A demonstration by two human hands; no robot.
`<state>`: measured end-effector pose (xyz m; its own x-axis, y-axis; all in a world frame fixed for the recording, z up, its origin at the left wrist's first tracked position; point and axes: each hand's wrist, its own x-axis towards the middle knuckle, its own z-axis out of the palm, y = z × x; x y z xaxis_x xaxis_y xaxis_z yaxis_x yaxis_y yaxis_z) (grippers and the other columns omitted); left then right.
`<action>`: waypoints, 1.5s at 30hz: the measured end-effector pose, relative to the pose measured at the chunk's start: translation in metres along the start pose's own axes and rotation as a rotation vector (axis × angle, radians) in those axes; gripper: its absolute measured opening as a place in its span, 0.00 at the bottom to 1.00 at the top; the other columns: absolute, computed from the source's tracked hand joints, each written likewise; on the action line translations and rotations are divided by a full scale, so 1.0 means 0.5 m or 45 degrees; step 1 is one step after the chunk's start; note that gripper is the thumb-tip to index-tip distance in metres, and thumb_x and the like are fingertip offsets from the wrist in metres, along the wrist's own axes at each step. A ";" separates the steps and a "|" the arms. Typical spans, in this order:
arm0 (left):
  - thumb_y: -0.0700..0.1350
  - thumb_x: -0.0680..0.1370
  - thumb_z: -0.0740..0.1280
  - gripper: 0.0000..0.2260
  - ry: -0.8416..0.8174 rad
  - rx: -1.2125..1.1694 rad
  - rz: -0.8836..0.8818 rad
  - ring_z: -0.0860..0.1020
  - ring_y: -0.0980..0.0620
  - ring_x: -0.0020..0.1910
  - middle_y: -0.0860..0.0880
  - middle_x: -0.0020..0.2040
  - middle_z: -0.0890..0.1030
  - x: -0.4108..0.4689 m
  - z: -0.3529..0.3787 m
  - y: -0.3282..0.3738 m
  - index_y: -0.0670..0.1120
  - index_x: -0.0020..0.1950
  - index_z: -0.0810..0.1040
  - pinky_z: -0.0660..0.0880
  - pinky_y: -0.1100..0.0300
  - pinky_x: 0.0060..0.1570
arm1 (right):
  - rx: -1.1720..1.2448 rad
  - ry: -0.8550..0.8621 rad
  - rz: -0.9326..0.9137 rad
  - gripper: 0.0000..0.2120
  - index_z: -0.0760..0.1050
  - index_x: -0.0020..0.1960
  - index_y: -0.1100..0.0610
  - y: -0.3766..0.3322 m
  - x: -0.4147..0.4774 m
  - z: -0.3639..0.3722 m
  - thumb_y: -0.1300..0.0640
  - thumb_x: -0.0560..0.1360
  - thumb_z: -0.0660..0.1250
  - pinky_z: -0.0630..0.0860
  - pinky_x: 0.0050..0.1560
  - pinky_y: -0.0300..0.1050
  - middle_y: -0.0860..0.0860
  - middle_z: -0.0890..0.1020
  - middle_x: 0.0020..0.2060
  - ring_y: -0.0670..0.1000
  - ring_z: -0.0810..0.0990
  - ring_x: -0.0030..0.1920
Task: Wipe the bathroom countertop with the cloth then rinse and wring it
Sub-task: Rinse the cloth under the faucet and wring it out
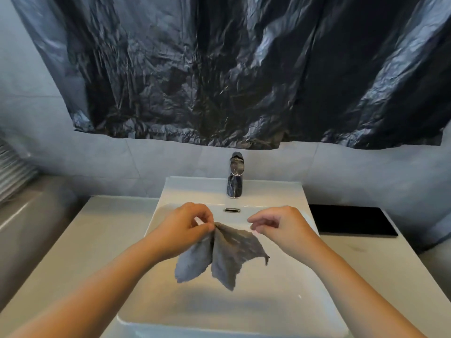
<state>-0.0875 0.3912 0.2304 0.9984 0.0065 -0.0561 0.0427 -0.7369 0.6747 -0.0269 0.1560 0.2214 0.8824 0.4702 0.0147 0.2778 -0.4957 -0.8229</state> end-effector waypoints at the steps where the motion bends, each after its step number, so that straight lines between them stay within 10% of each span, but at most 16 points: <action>1: 0.47 0.76 0.66 0.05 0.041 -0.006 -0.045 0.76 0.57 0.37 0.57 0.40 0.79 0.005 0.000 -0.002 0.55 0.41 0.77 0.74 0.63 0.38 | 0.015 0.056 -0.007 0.09 0.84 0.47 0.48 0.004 0.011 -0.002 0.62 0.73 0.71 0.73 0.44 0.30 0.43 0.85 0.40 0.40 0.81 0.41; 6: 0.42 0.73 0.69 0.03 0.226 -0.346 -0.364 0.78 0.49 0.36 0.49 0.34 0.80 0.041 -0.013 -0.001 0.45 0.39 0.79 0.78 0.56 0.39 | 0.066 0.220 -0.057 0.08 0.83 0.43 0.48 -0.014 0.093 -0.017 0.60 0.73 0.69 0.71 0.41 0.29 0.39 0.83 0.36 0.37 0.79 0.39; 13: 0.40 0.71 0.72 0.03 0.230 -0.453 -0.358 0.78 0.49 0.35 0.44 0.34 0.79 0.073 -0.030 -0.013 0.43 0.42 0.79 0.79 0.52 0.40 | 0.020 0.241 0.213 0.11 0.81 0.40 0.57 -0.031 0.227 0.008 0.52 0.76 0.65 0.80 0.48 0.56 0.53 0.85 0.38 0.55 0.83 0.42; 26: 0.43 0.74 0.69 0.04 0.177 -0.561 -0.361 0.77 0.51 0.34 0.48 0.33 0.80 0.096 -0.017 -0.091 0.48 0.48 0.78 0.77 0.56 0.39 | 0.589 0.247 0.631 0.10 0.78 0.39 0.61 -0.081 0.297 0.017 0.59 0.78 0.63 0.69 0.29 0.35 0.52 0.79 0.32 0.47 0.73 0.30; 35: 0.45 0.74 0.69 0.07 0.107 -0.361 -0.118 0.80 0.51 0.42 0.55 0.38 0.81 0.092 -0.022 -0.087 0.56 0.49 0.77 0.78 0.47 0.50 | 0.333 0.124 0.204 0.08 0.81 0.44 0.56 -0.016 0.162 0.079 0.56 0.77 0.64 0.74 0.35 0.36 0.49 0.83 0.35 0.45 0.79 0.34; 41: 0.54 0.69 0.66 0.09 0.011 -0.318 0.037 0.80 0.54 0.44 0.56 0.39 0.80 0.087 -0.030 -0.064 0.60 0.49 0.76 0.77 0.46 0.51 | 0.128 -0.248 0.232 0.14 0.76 0.61 0.46 0.064 0.128 0.154 0.55 0.76 0.66 0.74 0.62 0.46 0.42 0.78 0.59 0.43 0.75 0.60; 45: 0.48 0.70 0.65 0.08 -0.063 -0.419 0.094 0.76 0.53 0.37 0.53 0.36 0.78 0.093 -0.031 -0.063 0.57 0.48 0.77 0.76 0.47 0.46 | 0.120 -0.255 0.227 0.03 0.80 0.46 0.49 0.075 0.131 0.159 0.54 0.73 0.70 0.77 0.58 0.52 0.44 0.82 0.45 0.45 0.79 0.53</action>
<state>-0.0420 0.4253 0.2177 0.9966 -0.0772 -0.0285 -0.0117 -0.4764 0.8791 0.0112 0.2265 0.1463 0.8188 0.5214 -0.2400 0.0799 -0.5177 -0.8518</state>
